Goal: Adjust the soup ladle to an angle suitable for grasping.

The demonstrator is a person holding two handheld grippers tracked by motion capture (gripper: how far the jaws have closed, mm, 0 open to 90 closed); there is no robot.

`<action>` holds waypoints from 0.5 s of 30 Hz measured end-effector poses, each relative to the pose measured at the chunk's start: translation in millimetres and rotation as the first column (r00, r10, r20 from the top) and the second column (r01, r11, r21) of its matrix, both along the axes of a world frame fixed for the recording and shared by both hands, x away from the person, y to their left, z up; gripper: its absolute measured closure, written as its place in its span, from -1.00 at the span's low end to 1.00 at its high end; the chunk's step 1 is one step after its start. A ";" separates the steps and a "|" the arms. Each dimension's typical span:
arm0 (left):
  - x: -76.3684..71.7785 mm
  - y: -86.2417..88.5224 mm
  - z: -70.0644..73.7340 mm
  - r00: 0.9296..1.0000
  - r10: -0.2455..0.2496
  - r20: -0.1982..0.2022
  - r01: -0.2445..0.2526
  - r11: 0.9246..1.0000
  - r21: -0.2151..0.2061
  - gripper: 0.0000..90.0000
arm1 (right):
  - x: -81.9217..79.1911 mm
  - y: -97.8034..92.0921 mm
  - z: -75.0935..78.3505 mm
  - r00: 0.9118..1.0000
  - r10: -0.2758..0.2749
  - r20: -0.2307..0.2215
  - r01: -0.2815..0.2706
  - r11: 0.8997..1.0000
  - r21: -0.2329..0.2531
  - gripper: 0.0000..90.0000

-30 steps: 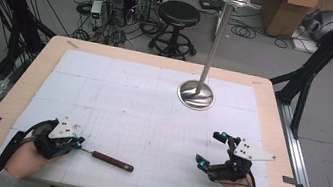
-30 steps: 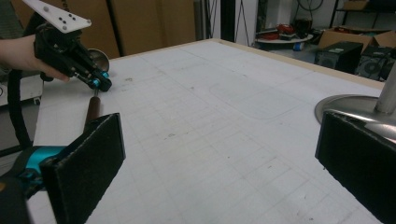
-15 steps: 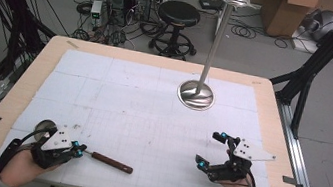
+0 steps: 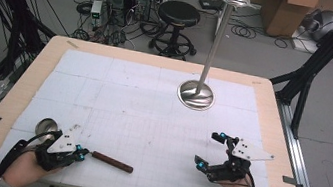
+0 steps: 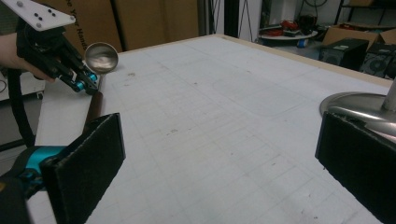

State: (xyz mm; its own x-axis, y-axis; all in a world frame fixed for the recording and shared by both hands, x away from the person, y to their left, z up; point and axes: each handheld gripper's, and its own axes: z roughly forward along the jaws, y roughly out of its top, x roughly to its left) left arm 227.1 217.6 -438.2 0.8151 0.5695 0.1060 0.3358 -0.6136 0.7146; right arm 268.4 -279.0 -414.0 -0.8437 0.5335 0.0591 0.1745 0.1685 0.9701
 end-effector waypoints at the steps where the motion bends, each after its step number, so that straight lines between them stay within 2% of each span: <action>1: 0.8 -0.1 0.2 1.000 0.003 0.002 -0.003 1.000 0.000 0.99 | 0.1 0.0 0.0 1.000 0.000 -0.001 0.000 1.000 0.000 -1.00; 6: 7.4 -3.1 -0.8 1.000 0.013 0.001 -0.013 1.000 -0.003 0.99 | 0.8 0.3 -0.7 1.000 0.002 -0.004 -0.002 1.000 -0.008 -1.00; 7: 9.2 -4.3 -0.7 1.000 0.016 0.001 -0.016 1.000 0.009 0.99 | 0.8 0.4 -0.7 1.000 0.001 -0.003 -0.001 1.000 -0.008 -1.00; 11: 17.4 -7.8 -1.2 1.000 0.030 0.006 -0.030 0.999 0.013 0.99 | 0.9 0.2 -0.7 1.000 0.001 -0.001 -0.001 1.000 -0.009 -1.00; 15: 24.0 -8.8 -2.4 0.999 0.039 0.010 -0.039 0.999 0.001 0.99 | 1.0 0.3 -0.8 1.000 0.001 -0.002 -0.001 1.000 -0.009 -1.00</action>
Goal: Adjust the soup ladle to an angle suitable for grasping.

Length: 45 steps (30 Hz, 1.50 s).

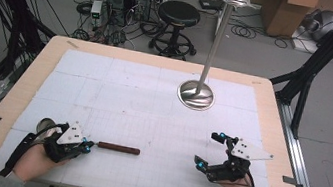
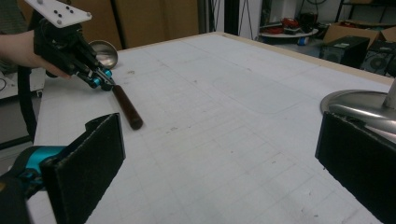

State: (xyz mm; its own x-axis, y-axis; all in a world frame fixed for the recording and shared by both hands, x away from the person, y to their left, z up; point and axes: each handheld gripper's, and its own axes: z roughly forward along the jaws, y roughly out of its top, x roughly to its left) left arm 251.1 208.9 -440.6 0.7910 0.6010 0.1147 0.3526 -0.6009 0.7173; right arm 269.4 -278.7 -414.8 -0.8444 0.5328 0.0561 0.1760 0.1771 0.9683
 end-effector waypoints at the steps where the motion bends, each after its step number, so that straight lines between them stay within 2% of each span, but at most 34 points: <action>1: 1.3 -0.3 -0.3 1.000 0.003 0.004 -0.003 1.000 -0.001 0.99 | 0.1 0.2 0.0 1.000 0.000 0.001 0.000 1.000 0.002 -1.00; 8: 13.9 -3.2 -0.7 0.999 0.036 0.015 -0.036 0.999 0.007 0.99 | -1.1 3.6 0.2 1.000 0.010 -0.013 -0.010 1.000 0.007 -1.00; 11: 20.5 -6.3 -0.6 0.997 0.079 0.013 -0.079 0.997 0.012 0.99 | -0.9 3.4 0.2 1.000 0.010 -0.011 -0.010 1.000 0.007 -1.00; 15: 26.6 -12.7 -0.2 0.994 0.109 0.029 -0.110 0.993 0.036 0.99 | -0.7 2.9 0.1 1.000 0.007 -0.013 -0.007 1.000 0.009 -1.00; 25: 40.6 -15.3 -0.2 0.991 0.133 0.030 -0.133 0.991 0.032 0.99 | -0.4 3.0 -0.1 1.000 0.011 -0.010 -0.011 1.000 0.005 -1.00; 30: 39.1 -14.9 1.0 0.990 0.136 0.022 -0.137 0.990 0.020 0.99 | -0.6 2.7 0.3 1.000 0.011 -0.007 -0.011 1.000 0.007 -0.99; 35: 29.4 -9.5 13.7 0.995 0.087 0.038 -0.085 0.995 -0.042 0.99 | -0.6 2.5 0.2 1.000 0.009 -0.011 -0.009 1.000 0.010 -1.00; 37: 25.4 -5.5 19.7 0.996 0.078 0.038 -0.075 0.995 -0.072 0.97 | -0.3 2.4 0.2 1.000 0.007 -0.008 -0.007 1.000 0.011 -1.00; 41: 20.7 4.7 28.6 0.997 0.047 0.069 -0.039 0.993 -0.112 0.87 | -0.8 2.6 0.3 1.000 0.011 -0.008 -0.011 1.000 0.008 -1.00; 45: 20.0 11.6 35.8 0.997 0.019 0.077 -0.004 0.981 -0.192 0.83 | 0.4 2.3 -0.3 1.000 0.007 -0.013 -0.007 1.000 0.009 -1.00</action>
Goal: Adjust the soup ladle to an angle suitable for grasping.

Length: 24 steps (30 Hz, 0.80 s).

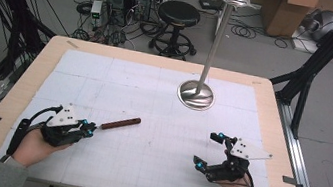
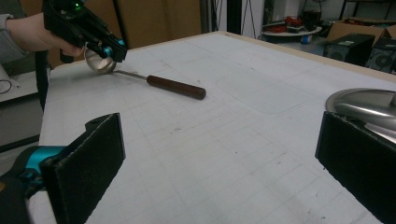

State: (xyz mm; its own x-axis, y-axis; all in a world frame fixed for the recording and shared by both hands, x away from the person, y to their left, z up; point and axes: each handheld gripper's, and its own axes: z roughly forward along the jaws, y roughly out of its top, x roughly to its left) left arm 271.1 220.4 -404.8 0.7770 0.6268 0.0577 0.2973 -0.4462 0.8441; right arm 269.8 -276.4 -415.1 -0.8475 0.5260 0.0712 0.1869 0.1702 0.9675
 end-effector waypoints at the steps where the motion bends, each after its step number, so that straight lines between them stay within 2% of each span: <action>1: 0.3 0.8 2.6 1.000 -0.005 -0.007 0.005 1.000 -0.028 0.81 | -0.1 -0.1 -0.2 1.000 0.000 -0.005 0.000 1.000 0.000 -1.00; 2: 0.3 1.2 5.7 1.000 -0.020 -0.009 0.019 0.998 -0.061 0.78 | -0.3 -0.1 -0.6 1.000 0.002 -0.009 -0.002 1.000 0.000 -1.00; 4: 0.7 1.5 9.2 0.998 -0.066 -0.006 0.066 0.995 -0.071 0.65 | -0.4 -0.4 -0.5 1.000 -0.002 -0.010 0.002 1.000 0.001 -1.00; 6: -0.1 2.2 12.6 0.993 -0.121 0.005 0.121 0.991 -0.049 0.45 | -0.6 -0.7 -0.3 1.000 -0.002 -0.008 0.002 1.000 0.006 -1.00; 8: -0.8 4.8 16.4 0.989 -0.149 0.025 0.149 0.989 -0.012 0.20 | -0.6 -0.9 -0.3 1.000 -0.002 -0.009 0.002 1.000 0.007 -0.99; 10: -0.8 8.9 21.1 0.986 -0.161 0.030 0.162 0.987 -0.007 0.02 | -0.5 -0.7 -0.3 1.000 -0.002 -0.009 0.002 1.000 0.006 -1.00; 11: -0.5 11.6 24.2 0.988 -0.154 0.032 0.154 0.988 0.003 -0.14 | -0.3 -0.5 -0.5 1.000 -0.001 -0.010 0.001 1.000 0.005 -1.00; 15: 1.0 21.4 34.3 0.988 -0.154 0.002 0.154 0.987 0.039 -0.55 | 0.1 -0.1 -1.0 1.000 0.001 -0.011 -0.001 1.000 0.002 -1.00; 17: 1.0 26.0 37.2 0.985 -0.172 -0.007 0.172 0.983 0.062 -0.61 | 0.1 -0.2 -1.0 1.000 0.002 -0.015 -0.002 1.000 0.006 -0.99; 21: 3.2 33.3 38.6 0.983 -0.182 -0.026 0.183 0.980 0.078 -0.70 | 0.6 0.5 -1.5 1.000 0.005 -0.020 -0.005 1.000 0.002 -1.00; 24: 9.5 35.2 36.7 0.982 -0.181 -0.056 0.187 0.975 0.122 -0.70 | 0.7 1.1 -1.8 1.000 0.010 -0.028 -0.010 1.000 -0.001 -1.00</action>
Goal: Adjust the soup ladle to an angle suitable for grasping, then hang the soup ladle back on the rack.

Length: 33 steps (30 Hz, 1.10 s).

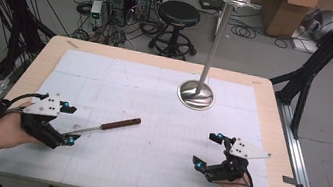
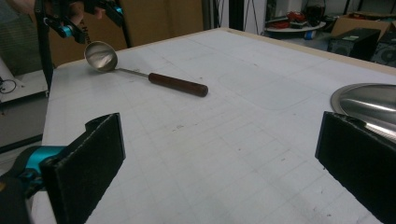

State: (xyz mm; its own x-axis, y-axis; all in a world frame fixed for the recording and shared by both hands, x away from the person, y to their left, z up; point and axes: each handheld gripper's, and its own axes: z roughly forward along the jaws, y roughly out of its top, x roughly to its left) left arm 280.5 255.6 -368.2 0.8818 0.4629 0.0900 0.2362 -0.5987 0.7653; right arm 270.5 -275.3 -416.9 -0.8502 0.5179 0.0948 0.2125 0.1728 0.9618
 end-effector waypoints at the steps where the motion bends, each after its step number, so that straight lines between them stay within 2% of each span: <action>1: 1.8 -0.4 -0.7 1.000 0.001 -0.010 -0.001 1.000 0.007 -0.69 | 0.4 -0.2 -0.1 1.000 0.000 0.002 0.000 1.000 0.000 -1.00; 5: 10.7 -5.9 -5.0 0.999 0.002 -0.051 0.001 0.999 0.052 -0.62 | 1.3 -0.4 -0.5 1.000 0.007 -0.003 -0.007 1.000 0.002 -1.00; 8: 16.1 -12.0 -9.0 0.998 0.007 -0.068 0.000 0.994 0.110 -0.58 | 1.3 0.6 -0.8 1.000 0.016 0.000 -0.016 1.000 -0.004 -0.99; 11: 20.5 -15.0 -11.5 0.996 -0.002 -0.089 0.014 0.991 0.134 -0.55 | 0.9 0.6 -0.8 1.000 0.016 -0.005 -0.016 1.000 -0.003 -1.00; 15: 30.0 -19.1 -16.6 0.992 0.025 -0.122 -0.004 0.985 0.172 -0.50 | 0.7 0.9 -0.9 1.000 0.021 -0.013 -0.021 1.000 -0.001 -1.00; 17: 33.2 -22.3 -20.3 0.991 0.038 -0.125 -0.010 0.975 0.222 -0.47 | 0.8 1.0 -1.0 1.000 0.022 -0.013 -0.022 1.000 0.000 -1.00; 20: 37.4 -26.5 -23.9 0.990 0.035 -0.138 0.002 0.965 0.264 -0.43 | 1.3 1.4 -1.3 1.000 0.026 -0.012 -0.026 1.000 -0.003 -1.00; 23: 40.7 -30.3 -25.6 0.991 0.029 -0.129 0.010 0.956 0.293 -0.27 | 0.7 2.2 -1.3 0.999 0.030 -0.017 -0.031 1.000 -0.005 -0.99; 25: 43.8 -32.1 -27.1 0.990 0.033 -0.140 0.013 0.949 0.315 -0.11 | 1.2 2.2 -1.5 0.999 0.032 -0.014 -0.032 0.999 -0.006 -1.00; 29: 48.7 -34.7 -31.8 0.982 0.033 -0.184 0.032 0.941 0.337 0.11 | 0.6 2.2 -1.3 0.999 0.031 -0.018 -0.031 1.000 -0.005 -1.00; 31: 50.2 -35.5 -33.3 0.977 0.036 -0.212 0.039 0.940 0.339 0.18 | 0.7 2.1 -1.5 0.999 0.033 -0.017 -0.033 0.999 -0.004 -1.00; 33: 50.7 -35.7 -34.2 0.972 0.038 -0.232 0.049 0.932 0.359 0.26 | 0.6 2.1 -1.4 0.999 0.034 -0.018 -0.034 0.999 -0.004 -1.00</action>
